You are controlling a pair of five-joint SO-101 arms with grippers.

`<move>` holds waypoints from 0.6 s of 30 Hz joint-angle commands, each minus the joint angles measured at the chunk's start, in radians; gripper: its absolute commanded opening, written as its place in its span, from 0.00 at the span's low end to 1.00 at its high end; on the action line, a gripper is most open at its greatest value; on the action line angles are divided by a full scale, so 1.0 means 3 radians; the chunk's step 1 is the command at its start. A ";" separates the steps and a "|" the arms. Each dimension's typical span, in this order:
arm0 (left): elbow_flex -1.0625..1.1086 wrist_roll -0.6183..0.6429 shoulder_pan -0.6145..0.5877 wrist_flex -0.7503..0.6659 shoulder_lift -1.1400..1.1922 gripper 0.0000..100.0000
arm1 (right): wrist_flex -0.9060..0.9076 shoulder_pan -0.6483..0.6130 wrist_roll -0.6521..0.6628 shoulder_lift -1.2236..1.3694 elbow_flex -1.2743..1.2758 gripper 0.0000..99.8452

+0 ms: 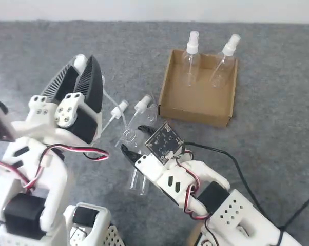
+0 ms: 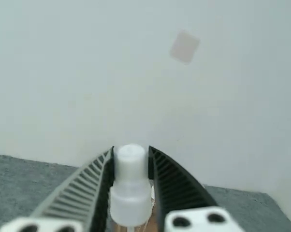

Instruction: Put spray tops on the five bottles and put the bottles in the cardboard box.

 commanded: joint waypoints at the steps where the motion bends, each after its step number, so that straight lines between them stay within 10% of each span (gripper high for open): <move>1: -0.0136 -0.0026 0.0010 0.0102 -0.0005 0.01 | -0.0079 0.0018 0.0031 -0.0136 -0.0046 0.01; 18: 0.0212 -0.0026 -0.0005 -0.0092 -0.0005 0.01 | -0.0069 0.0018 0.0031 -0.0141 -0.0046 0.01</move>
